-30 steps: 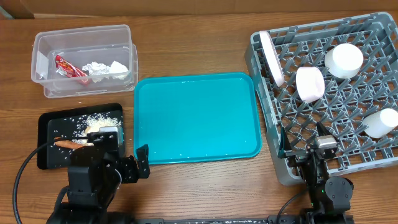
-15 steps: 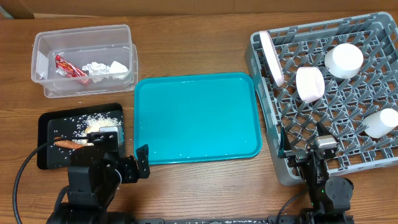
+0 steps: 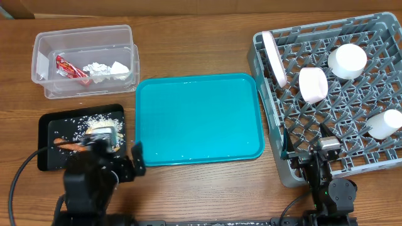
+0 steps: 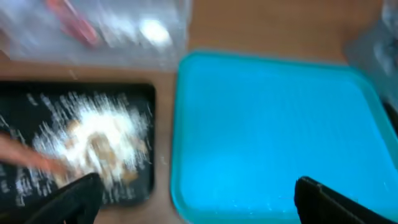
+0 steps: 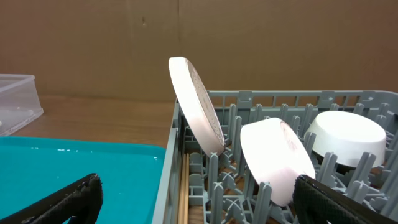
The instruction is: Sort waste into correct bins and load items into the dishwasher
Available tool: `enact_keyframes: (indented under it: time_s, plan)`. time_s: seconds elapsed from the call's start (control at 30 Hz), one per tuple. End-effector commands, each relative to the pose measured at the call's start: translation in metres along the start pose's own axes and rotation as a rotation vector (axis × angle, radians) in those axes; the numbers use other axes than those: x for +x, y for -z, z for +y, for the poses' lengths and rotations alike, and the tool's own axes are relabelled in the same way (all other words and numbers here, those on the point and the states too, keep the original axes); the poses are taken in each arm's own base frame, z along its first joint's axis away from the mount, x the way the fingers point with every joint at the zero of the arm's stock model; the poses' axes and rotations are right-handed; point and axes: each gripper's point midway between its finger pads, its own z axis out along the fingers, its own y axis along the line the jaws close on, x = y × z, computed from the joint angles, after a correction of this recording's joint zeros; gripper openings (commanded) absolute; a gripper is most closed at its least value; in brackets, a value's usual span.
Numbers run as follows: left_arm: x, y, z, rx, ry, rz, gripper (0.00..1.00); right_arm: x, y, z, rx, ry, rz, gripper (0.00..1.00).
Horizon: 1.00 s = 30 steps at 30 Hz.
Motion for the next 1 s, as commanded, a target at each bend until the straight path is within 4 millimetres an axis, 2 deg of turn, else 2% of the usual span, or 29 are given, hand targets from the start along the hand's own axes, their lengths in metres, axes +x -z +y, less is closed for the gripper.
enact_keyframes:
  time_s: [0.0,0.23,0.4,0.53,0.67,0.83,0.97]
  plan:
    - [0.001,-0.008,0.017,-0.055,-0.003,-0.108,1.0,0.001,0.0,0.001,-0.006,-0.002,-0.006,1.0]
    - [-0.007,-0.023,0.021,-0.032,-0.017,-0.435,1.0,0.001,0.0,0.001,-0.006,-0.002,-0.006,1.0]
    - [-0.017,-0.027,0.021,-0.012,-0.052,-0.643,1.0,0.001,0.0,0.001,-0.006,-0.002,-0.006,1.0]
    - [-0.019,-0.029,0.017,0.002,-0.108,-0.745,1.0,0.001,0.0,0.001,-0.006,-0.002,-0.006,1.0]
    - [-0.014,-0.034,0.016,-0.02,-0.207,-0.722,1.0,0.001,0.0,0.001,-0.006,-0.002,-0.006,1.0]
    - [0.024,-0.061,0.023,-0.02,-0.153,-0.527,1.0,0.001,0.0,0.001,-0.006,-0.002,-0.006,1.0]
    - [0.023,-0.061,0.022,-0.006,-0.133,-0.532,1.0,0.001,0.0,0.001,-0.006,-0.002,-0.006,1.0]
